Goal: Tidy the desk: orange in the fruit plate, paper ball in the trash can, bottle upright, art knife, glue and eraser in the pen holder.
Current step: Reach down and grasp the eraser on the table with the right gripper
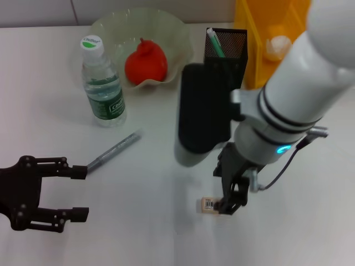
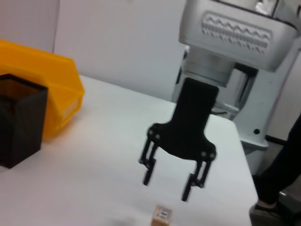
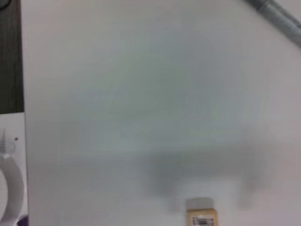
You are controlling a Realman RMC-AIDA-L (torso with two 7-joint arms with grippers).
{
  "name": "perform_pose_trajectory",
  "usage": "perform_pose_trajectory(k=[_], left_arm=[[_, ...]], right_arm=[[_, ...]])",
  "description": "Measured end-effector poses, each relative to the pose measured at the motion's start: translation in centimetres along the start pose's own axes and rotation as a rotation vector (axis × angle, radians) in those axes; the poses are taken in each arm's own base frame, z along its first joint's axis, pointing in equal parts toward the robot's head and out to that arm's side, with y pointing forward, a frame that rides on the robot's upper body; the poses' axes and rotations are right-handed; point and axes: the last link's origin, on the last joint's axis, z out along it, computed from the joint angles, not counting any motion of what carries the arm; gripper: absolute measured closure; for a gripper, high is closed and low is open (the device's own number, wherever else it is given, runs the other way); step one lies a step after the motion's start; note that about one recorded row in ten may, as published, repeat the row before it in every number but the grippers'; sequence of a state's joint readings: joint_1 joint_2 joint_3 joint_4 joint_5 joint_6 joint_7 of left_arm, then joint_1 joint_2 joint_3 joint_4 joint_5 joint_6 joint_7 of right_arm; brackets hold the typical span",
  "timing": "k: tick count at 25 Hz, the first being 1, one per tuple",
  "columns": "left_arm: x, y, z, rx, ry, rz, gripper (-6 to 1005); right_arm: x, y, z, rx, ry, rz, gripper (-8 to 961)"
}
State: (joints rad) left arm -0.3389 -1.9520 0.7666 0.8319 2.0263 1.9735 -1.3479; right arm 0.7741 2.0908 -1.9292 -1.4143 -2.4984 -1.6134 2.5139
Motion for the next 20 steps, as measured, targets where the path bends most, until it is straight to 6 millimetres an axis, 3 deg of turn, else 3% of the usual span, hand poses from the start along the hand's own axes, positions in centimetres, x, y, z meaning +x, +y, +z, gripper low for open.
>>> perform_pose_trajectory(k=[20], left_arm=[[-0.8, -0.8, -0.1, 0.084, -0.019, -0.021, 195]], right_arm=[[-1.2, 0.5, 3.7, 0.010, 0.055, -0.033, 318]])
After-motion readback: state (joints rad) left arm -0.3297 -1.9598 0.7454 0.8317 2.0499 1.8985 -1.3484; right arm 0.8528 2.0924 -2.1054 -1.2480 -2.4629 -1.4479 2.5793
